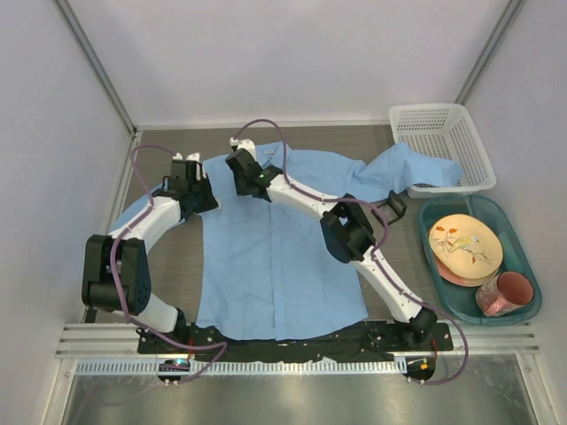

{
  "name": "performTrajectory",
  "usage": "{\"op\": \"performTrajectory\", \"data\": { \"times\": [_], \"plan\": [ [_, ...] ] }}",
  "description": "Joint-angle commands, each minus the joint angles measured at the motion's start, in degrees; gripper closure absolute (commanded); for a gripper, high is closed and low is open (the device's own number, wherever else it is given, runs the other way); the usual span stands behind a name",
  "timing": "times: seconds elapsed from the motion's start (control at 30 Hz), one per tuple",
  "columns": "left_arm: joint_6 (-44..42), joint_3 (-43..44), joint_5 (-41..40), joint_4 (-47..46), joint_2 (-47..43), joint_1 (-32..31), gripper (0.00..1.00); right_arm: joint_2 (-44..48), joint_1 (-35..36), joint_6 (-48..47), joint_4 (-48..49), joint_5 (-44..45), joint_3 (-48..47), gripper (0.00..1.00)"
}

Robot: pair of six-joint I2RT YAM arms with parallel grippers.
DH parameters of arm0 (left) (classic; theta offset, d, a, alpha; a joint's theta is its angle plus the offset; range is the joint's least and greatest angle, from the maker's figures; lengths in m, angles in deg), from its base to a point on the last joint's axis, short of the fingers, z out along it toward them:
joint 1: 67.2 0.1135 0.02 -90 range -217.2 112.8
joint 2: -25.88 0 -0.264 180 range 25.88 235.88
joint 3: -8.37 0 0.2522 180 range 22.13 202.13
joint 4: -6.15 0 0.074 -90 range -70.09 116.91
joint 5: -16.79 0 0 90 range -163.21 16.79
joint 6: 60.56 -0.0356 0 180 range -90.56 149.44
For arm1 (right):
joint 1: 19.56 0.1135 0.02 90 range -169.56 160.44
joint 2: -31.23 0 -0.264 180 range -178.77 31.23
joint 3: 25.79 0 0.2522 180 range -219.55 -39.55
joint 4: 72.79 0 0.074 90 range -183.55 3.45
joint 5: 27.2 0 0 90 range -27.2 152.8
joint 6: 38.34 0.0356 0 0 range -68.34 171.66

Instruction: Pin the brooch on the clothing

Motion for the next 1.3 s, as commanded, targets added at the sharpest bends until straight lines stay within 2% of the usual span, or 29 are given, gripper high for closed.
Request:
{"op": "performTrajectory", "data": {
  "times": [0.0,0.23,0.27,0.33,0.37,0.57,0.77,1.27],
  "plan": [
    [-2.2,3.2,4.2,-6.3,1.5,0.2,1.00,9.0,-1.1,2.2,5.6,-3.8,1.7,0.99],
    [-2.7,5.3,3.6,-8.0,4.6,0.2,1.00,9.0,-2.0,2.4,6.2,-8.5,1.5,0.99],
    [-2.6,5.4,3.0,-7.6,4.8,0.2,1.00,8.4,-2.0,2.2,5.9,-8.3,1.3,0.96],
    [-2.7,5.5,1.9,-7.3,4.5,0.3,1.00,7.6,-1.8,2.1,5.6,-6.4,0.7,0.74],
    [-2.6,5.3,1.4,-7.2,4.2,0.3,1.00,6.7,-1.8,2.1,5.2,-5.6,0.4,0.60],
    [-0.8,3.6,-2.3,-5.4,0.9,1.3,1.00,4.6,-0.5,2.2,3.8,0.2,-0.8,0.45],
    [0.9,2.9,-4.2,-3.6,-1.2,3.8,1.00,1.2,0.7,1.3,4.3,5.1,-2.6,0.44],
    [2.1,0.9,-5.0,-3.1,-2.9,7.1,1.00,-4.9,2.0,1.8,4.1,8.6,-8.3,0.44]
  ]
}}
